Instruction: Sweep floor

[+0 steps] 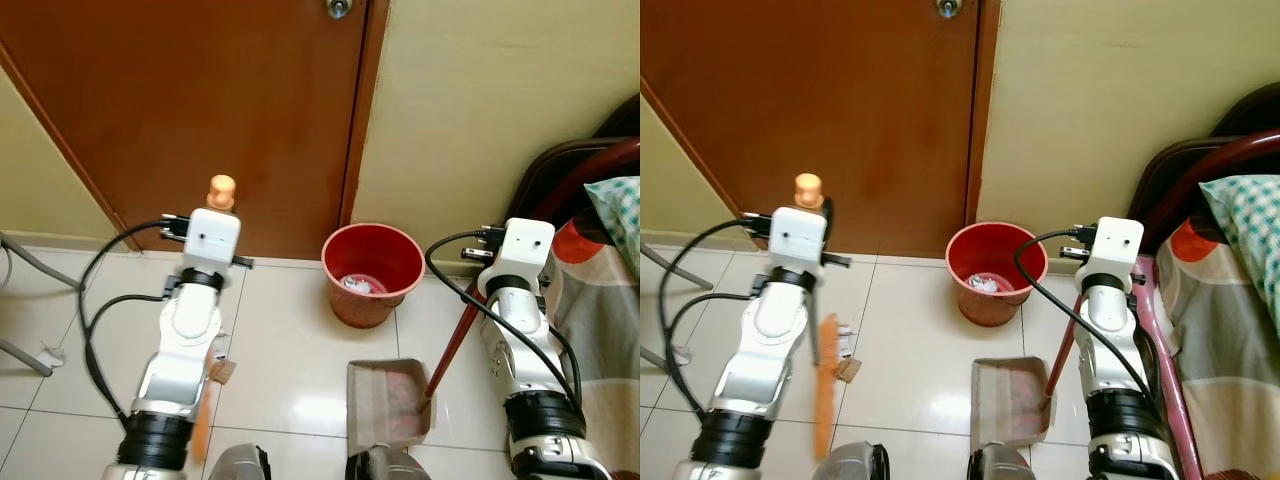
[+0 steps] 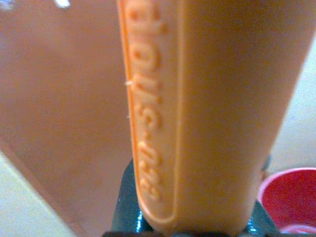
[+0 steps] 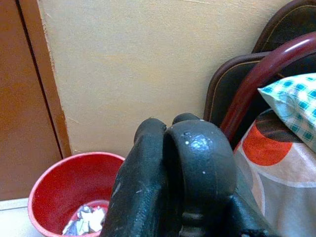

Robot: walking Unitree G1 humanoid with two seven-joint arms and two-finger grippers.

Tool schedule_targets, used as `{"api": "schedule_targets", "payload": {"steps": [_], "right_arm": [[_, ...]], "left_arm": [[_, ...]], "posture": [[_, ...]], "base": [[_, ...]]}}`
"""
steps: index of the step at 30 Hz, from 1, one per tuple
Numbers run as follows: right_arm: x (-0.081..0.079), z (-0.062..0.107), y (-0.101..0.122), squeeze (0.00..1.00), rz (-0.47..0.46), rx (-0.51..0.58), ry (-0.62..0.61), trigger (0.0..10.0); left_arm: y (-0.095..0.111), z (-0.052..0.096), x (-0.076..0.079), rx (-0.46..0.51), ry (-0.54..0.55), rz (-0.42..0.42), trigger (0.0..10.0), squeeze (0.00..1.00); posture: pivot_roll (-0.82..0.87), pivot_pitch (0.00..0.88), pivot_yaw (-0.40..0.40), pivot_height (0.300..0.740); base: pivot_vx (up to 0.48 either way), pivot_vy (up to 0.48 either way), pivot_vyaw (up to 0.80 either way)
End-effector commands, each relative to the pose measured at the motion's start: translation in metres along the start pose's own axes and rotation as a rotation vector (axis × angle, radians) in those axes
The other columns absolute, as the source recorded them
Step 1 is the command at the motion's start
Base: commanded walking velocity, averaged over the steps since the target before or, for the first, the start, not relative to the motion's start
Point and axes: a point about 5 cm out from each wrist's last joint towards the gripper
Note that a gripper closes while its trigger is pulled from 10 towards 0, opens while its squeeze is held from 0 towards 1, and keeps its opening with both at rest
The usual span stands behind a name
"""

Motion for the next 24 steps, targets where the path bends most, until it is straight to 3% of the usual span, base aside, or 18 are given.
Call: {"api": "schedule_targets", "payload": {"steps": [1, 7, 14, 19, 24], "right_arm": [[0.008, -0.003, 0.011, 0.00, -0.006, 0.038, -0.027, 10.0], [0.011, -0.002, 0.008, 0.00, -0.004, 0.031, -0.034, 10.0], [-0.001, -0.015, 0.022, 0.00, -0.036, 0.058, -0.023, 10.0], [-0.019, -0.027, 0.040, 0.00, -0.059, 0.095, 0.001, 10.0], [-0.034, -0.029, 0.042, 0.00, -0.062, 0.090, 0.033, 10.0]], "left_arm": [[0.001, -0.001, 0.002, 0.003, -0.022, -0.010, 10.0, 0.00], [-0.002, 0.004, 0.012, -0.007, -0.048, -0.003, 10.0, 0.00], [0.000, 0.000, 0.027, -0.001, -0.088, 0.069, 10.0, 0.00], [0.011, -0.008, 0.051, 0.023, -0.187, 0.193, 10.0, 0.00], [0.018, -0.009, 0.059, 0.033, -0.217, 0.236, 10.0, 0.00]], "posture": [[-0.02, 0.138, -0.026, 0.740], [-0.02, 0.153, -0.024, 0.740], [0.00, 0.152, -0.023, 0.740], [0.00, 0.152, -0.023, 0.740], [0.01, 0.154, -0.025, 0.740]], "base": [[0.000, 0.000, 0.00], [0.000, 0.000, 0.00], [0.000, 0.000, 0.00], [0.000, 0.000, 0.00], [0.000, 0.000, 0.00]]}}
Point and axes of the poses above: a point about 5 cm out from each wrist's last joint towards the gripper, its own z axis pointing back from the gripper into the wrist, its own y axis along the axis of the wrist's last joint, x = y × z, and after that the axes turned 13 degrees about z, right-handed
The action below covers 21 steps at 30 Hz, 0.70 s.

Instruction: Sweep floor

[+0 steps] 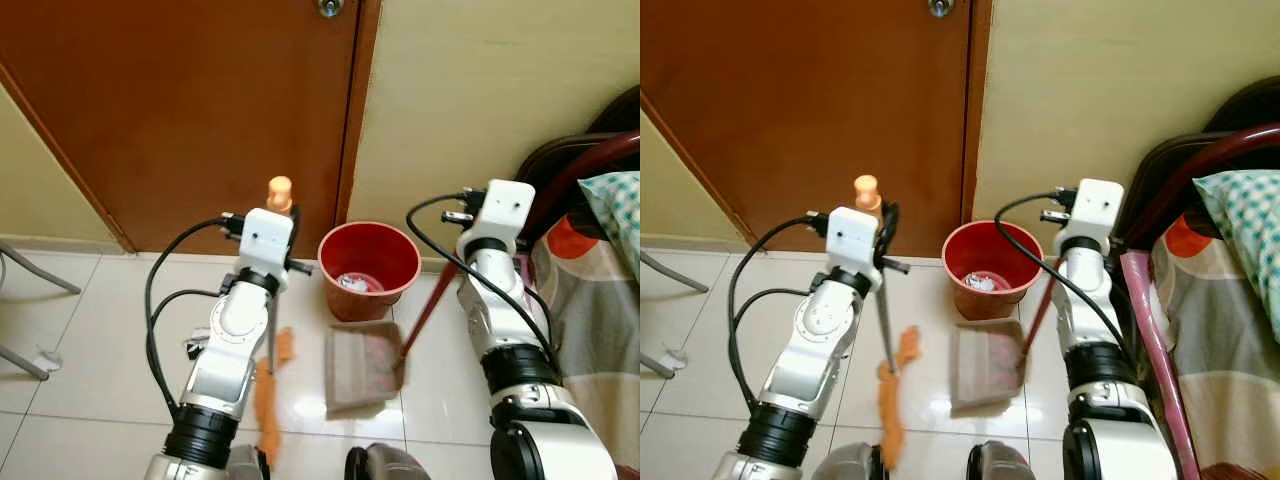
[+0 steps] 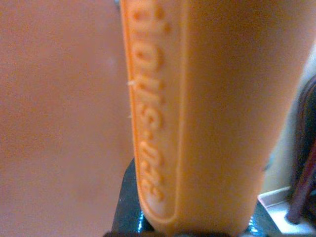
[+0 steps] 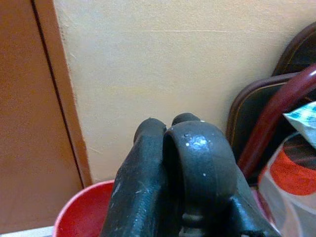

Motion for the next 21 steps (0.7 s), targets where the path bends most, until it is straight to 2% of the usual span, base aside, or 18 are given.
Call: {"api": "schedule_targets", "payload": {"steps": [1, 4, 5, 6, 8, 12, 15, 17, 21], "right_arm": [[-0.006, -0.002, 0.002, 0.00, 0.010, 0.004, 0.007, 10.0], [-0.016, 0.000, -0.003, 0.00, 0.001, -0.054, 0.003, 10.0], [-0.020, 0.001, -0.006, 0.00, -0.002, -0.078, -0.004, 10.0], [-0.020, 0.001, -0.006, 0.00, -0.002, -0.078, -0.004, 10.0], [-0.025, 0.004, -0.005, 0.00, 0.014, -0.061, 0.011, 10.0], [-0.026, 0.004, -0.005, 0.00, 0.027, -0.050, 0.016, 10.0], [-0.023, 0.003, -0.005, 0.00, 0.044, -0.044, 0.002, 10.0], [-0.020, 0.002, -0.006, 0.00, 0.059, -0.043, -0.011, 10.0], [-0.019, 0.002, -0.007, 0.00, 0.057, -0.049, -0.013, 10.0]], "left_arm": [[0.012, -0.004, 0.005, 0.041, -0.027, 0.028, 10.0, 0.00], [0.021, -0.005, 0.012, 0.067, -0.048, 0.080, 10.0, 0.00], [0.028, -0.006, 0.015, 0.085, -0.059, 0.128, 10.0, 0.00], [0.028, -0.006, 0.015, 0.085, -0.059, 0.128, 10.0, 0.00], [0.042, -0.007, 0.014, 0.116, -0.053, 0.165, 10.0, 0.00], [0.051, -0.007, 0.011, 0.139, -0.047, 0.169, 10.0, 0.00], [0.060, -0.005, 0.005, 0.161, -0.043, 0.164, 10.0, 0.00], [0.069, 0.003, -0.013, 0.180, -0.016, 0.117, 10.0, 0.00], [0.073, 0.006, -0.024, 0.186, 0.002, 0.090, 10.0, 0.00]], "posture": [[0.02, 0.159, -0.023, 0.740], [0.02, 0.168, -0.023, 0.740], [0.02, 0.170, -0.023, 0.740], [0.02, 0.170, -0.023, 0.740], [0.03, 0.181, -0.025, 0.740], [0.04, 0.184, -0.025, 0.740], [0.03, 0.185, -0.025, 0.740], [0.03, 0.187, -0.024, 0.740], [0.04, 0.186, -0.024, 0.740]], "base": [[0.000, 0.000, 0.00], [0.000, 0.000, 0.00], [0.000, 0.000, 0.00], [0.000, 0.000, 0.00], [0.000, 0.000, 0.00], [0.000, 0.000, 0.00], [0.000, 0.000, 0.00], [0.000, 0.000, 0.00], [0.000, 0.000, 0.00]]}}
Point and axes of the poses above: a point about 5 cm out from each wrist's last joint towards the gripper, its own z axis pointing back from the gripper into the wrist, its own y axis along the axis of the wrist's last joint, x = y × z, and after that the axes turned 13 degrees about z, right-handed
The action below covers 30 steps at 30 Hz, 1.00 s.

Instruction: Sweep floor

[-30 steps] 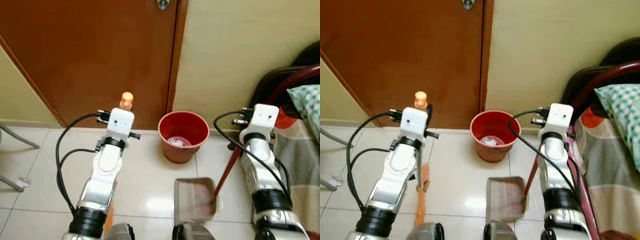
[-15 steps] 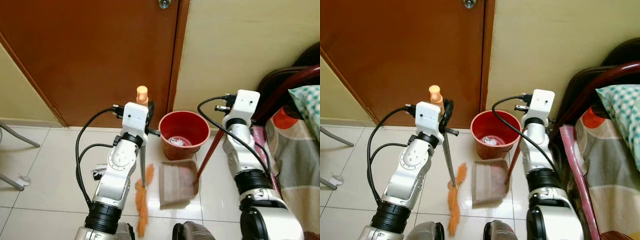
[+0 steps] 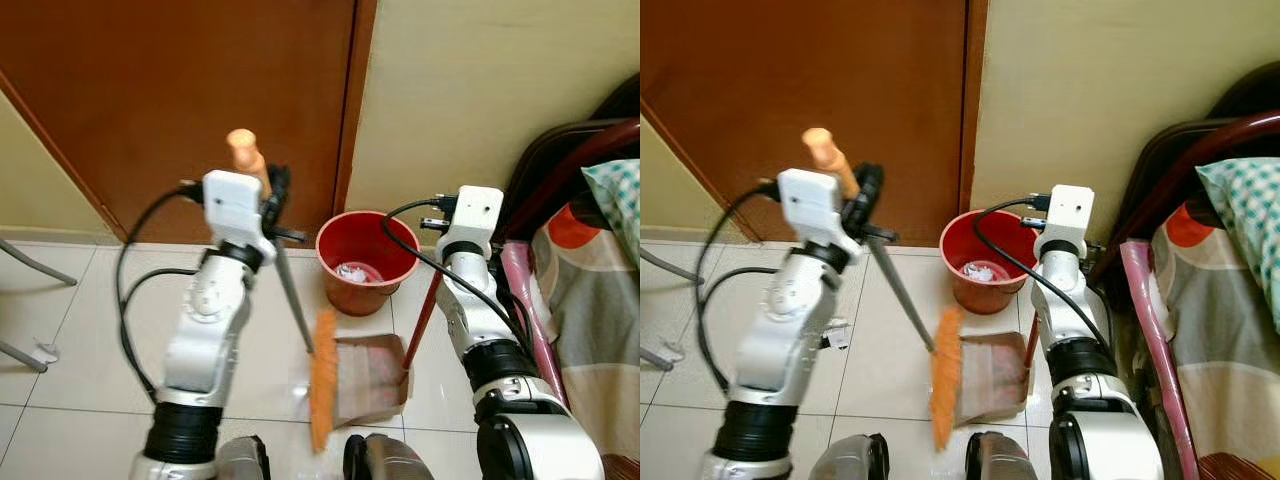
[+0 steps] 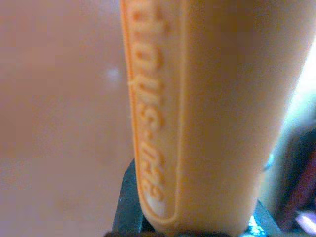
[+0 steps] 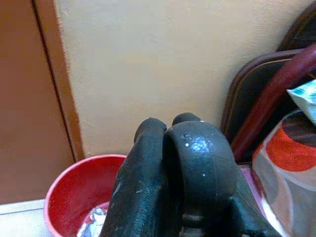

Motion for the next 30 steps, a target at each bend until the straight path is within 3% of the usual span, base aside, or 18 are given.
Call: {"api": "schedule_targets", "payload": {"steps": [1, 4, 6, 10, 12, 15, 21, 30], "right_arm": [[0.000, -0.001, 0.002, 0.00, -0.002, 0.011, -0.002, 10.0], [-0.002, -0.002, 0.003, 0.00, -0.006, 0.012, 0.008, 10.0], [-0.010, -0.002, 0.001, 0.00, -0.017, -0.025, 0.078, 10.0], [-0.013, -0.001, -0.001, 0.00, -0.020, -0.046, 0.120, 10.0], [-0.002, 0.000, 0.000, 0.00, -0.027, -0.043, 0.114, 10.0], [-0.002, 0.000, 0.000, 0.00, -0.027, -0.043, 0.114, 10.0], [0.025, -0.008, 0.019, 0.00, -0.068, 0.059, 0.075, 10.0], [0.043, -0.014, 0.019, 0.00, -0.046, 0.039, 0.070, 10.0]], "left_arm": [[0.016, 0.000, 0.001, 0.065, -0.015, -0.027, 10.0, 0.00], [0.020, 0.001, -0.006, 0.076, -0.016, -0.077, 10.0, 0.00], [0.017, 0.007, -0.020, 0.041, -0.005, -0.170, 10.0, 0.00], [0.012, 0.012, -0.027, 0.008, 0.018, -0.196, 10.0, 0.00], [-0.001, 0.024, -0.037, -0.047, 0.045, -0.193, 10.0, 0.00], [-0.001, 0.024, -0.037, -0.047, 0.045, -0.193, 10.0, 0.00], [-0.018, 0.027, -0.037, -0.107, 0.061, -0.170, 10.0, 0.00], [-0.025, 0.031, -0.040, -0.140, 0.066, -0.176, 10.0, 0.00]], "posture": [[0.04, 0.186, -0.024, 0.740], [0.05, 0.186, -0.026, 0.740], [0.05, 0.174, -0.032, 0.740], [0.05, 0.174, -0.032, 0.740], [0.04, 0.170, -0.031, 0.740], [0.04, 0.170, -0.031, 0.740], [0.03, 0.170, -0.026, 0.740], [0.02, 0.168, -0.025, 0.740]], "base": [[0.000, 0.000, 0.00], [0.000, 0.000, 0.00], [0.000, 0.000, 0.00], [0.000, 0.000, 0.00], [0.000, 0.000, 0.00], [0.000, 0.000, 0.00], [0.000, 0.000, 0.00], [0.000, 0.000, 0.00]]}}
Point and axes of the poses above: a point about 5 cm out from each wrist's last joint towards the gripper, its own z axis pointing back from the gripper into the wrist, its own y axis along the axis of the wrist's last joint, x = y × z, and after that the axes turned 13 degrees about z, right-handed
